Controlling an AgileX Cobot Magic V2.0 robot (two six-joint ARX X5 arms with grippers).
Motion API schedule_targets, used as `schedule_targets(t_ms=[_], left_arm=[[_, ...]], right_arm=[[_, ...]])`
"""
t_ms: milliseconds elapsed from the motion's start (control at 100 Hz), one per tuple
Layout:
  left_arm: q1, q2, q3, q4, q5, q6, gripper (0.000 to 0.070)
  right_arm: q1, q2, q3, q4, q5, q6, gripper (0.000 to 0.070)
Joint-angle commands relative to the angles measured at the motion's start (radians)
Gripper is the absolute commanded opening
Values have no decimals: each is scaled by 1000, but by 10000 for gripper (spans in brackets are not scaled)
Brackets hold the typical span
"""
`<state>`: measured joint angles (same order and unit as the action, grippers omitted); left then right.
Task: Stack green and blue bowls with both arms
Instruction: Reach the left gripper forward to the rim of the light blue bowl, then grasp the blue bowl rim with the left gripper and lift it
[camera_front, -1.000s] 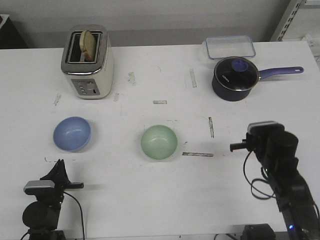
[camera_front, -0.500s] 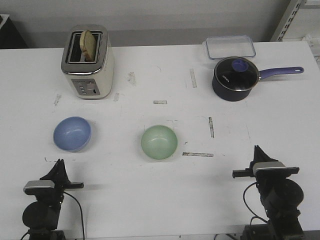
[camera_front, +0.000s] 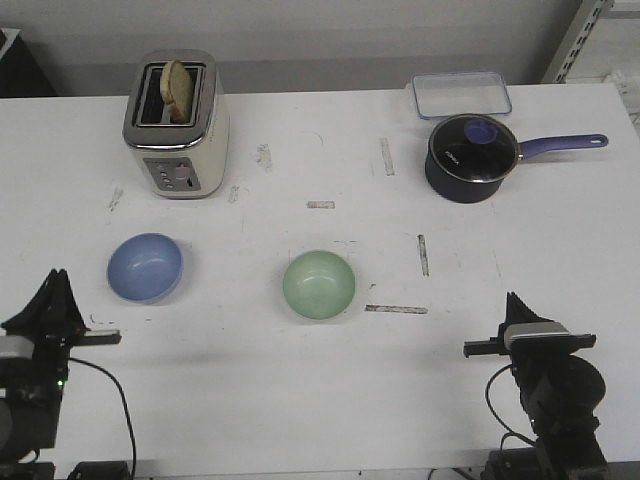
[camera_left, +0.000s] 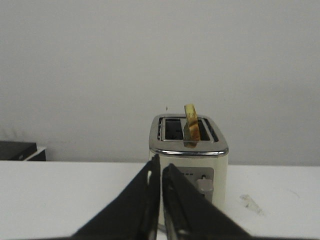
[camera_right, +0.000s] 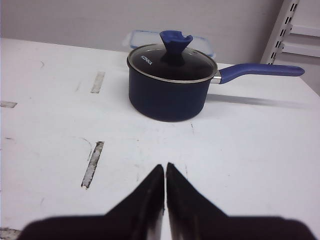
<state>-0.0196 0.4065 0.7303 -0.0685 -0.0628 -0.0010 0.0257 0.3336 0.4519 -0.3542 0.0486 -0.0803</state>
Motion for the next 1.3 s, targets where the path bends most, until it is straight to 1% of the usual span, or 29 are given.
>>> schedule_targets(t_ms=[0,150,200,230,270,320,380,400,440,470,550,770,920,990,1090,1100,1110,1120,1130,1200,1220,1230,1280,1290], left_arm=[[6,138,127,-57,-13,19,1],[45,404,329,-249,-19,15,4],[67,485,377,-307,-15,14,25],[80,531,400,-336,-10,14,69],[96,589,424,-373,-2,13,151],[112,655,442,-407,22,0,273],[127,721,444,-426,52,-44,419],[132,742,444,-434,62,-58,456],[141,785,444,-445,77,-84,502],[147,815,444,-454,91,-97,514],[159,892,444,-481,115,-97,527],[173,1069,444,-491,114,-94,527],[173,1138,444,-497,114,-94,523],[173,1159,444,-511,114,-93,501],[173,1174,444,-528,114,-93,357],[173,1175,444,-529,114,-93,332],[173,1175,444,-529,114,-93,322],[173,1175,444,-529,114,-93,293],[173,1175,444,-529,114,-93,282],[179,1174,444,-523,114,-93,128],[179,1174,444,-522,114,-93,100],[180,1174,444,-521,114,-93,74],[180,1174,444,-521,114,-93,0],[180,1174,444,-521,114,-94,0]], right_arm=[[2,9,4,9,1,13,0],[2,15,4,9,0,13,0],[2,15,4,9,0,13,0],[2,15,4,9,0,13,0],[2,15,4,9,0,13,0],[2,15,4,9,0,13,0],[2,15,4,9,0,13,0],[2,15,4,9,0,13,0],[2,15,4,9,0,13,0],[2,15,4,8,0,13,0],[2,15,4,8,0,13,0],[2,15,4,5,0,13,0],[2,15,4,3,1,13,0],[2,15,4,3,0,13,0],[2,15,4,3,1,13,0],[2,15,4,3,1,13,0],[2,15,4,3,1,13,0],[2,15,4,3,1,13,0],[2,15,4,3,1,13,0],[2,15,4,3,1,13,0],[2,15,4,3,1,13,0],[2,15,4,3,1,13,0],[2,15,4,3,1,13,0],[2,15,4,3,1,13,0]])
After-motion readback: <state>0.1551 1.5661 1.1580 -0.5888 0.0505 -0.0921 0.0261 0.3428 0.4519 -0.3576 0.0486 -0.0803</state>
